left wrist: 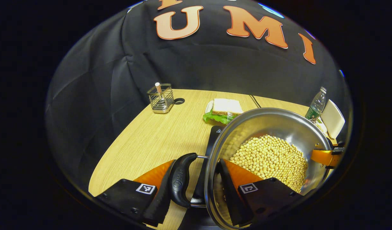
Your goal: First push the handle of the pot to place it horizontally, then grasp the pot with both hands and set it on the induction cooktop.
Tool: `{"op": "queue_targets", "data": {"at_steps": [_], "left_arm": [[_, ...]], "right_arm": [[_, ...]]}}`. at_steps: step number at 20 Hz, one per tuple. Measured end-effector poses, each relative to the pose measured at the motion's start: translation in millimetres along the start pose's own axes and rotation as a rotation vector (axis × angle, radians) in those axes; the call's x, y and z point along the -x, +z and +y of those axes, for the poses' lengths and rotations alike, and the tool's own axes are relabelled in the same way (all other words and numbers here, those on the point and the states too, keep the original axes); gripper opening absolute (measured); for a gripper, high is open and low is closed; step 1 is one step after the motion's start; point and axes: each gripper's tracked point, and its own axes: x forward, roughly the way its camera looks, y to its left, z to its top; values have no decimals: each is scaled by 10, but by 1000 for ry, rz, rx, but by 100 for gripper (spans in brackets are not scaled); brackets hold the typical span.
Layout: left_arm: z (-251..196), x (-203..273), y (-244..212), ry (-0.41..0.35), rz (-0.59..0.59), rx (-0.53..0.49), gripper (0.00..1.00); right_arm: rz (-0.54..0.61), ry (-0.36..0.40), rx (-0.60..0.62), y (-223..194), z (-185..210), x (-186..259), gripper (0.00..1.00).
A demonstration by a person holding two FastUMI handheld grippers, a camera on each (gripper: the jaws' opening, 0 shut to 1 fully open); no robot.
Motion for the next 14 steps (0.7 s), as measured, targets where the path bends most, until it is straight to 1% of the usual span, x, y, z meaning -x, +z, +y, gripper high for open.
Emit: {"op": "queue_targets", "data": {"at_steps": [3, 4, 5, 6, 7, 8, 9, 10, 12, 13, 14], "left_arm": [[-9, -7, -35, -2, 3, -6, 81], [-15, -9, -5, 2, -7, -9, 83], [-8, -28, -24, 10, -10, -10, 84], [-8, -33, -29, 16, -13, -8, 87], [3, -2, -8, 23, -24, -15, 88], [16, 21, 52, 31, -53, -22, 90], [5, 32, 107, 35, -83, -27, 89], [23, 78, 220, 52, -129, -37, 88], [67, 201, 487, 85, -242, -49, 86], [71, 307, 621, 92, -291, -54, 80], [27, 392, 731, 92, -333, -58, 86]], "right_arm": [[7, 12, -16, -5, -14, -1, 64], [3, 12, -16, -9, -21, -14, 64], [-2, 13, -15, -7, -19, -18, 66], [5, 33, -28, -14, 14, 16, 67], [8, 57, -60, 5, 29, 69, 70], [-13, 81, -95, 84, 19, 122, 72], [-49, 92, -119, 186, -15, 196, 73], [-90, 93, -135, 286, -86, 305, 72], [-183, 106, -166, 530, -176, 581, 75], [-229, 118, -173, 635, -198, 725, 76], [-276, 130, -171, 729, -224, 866, 76]]}}
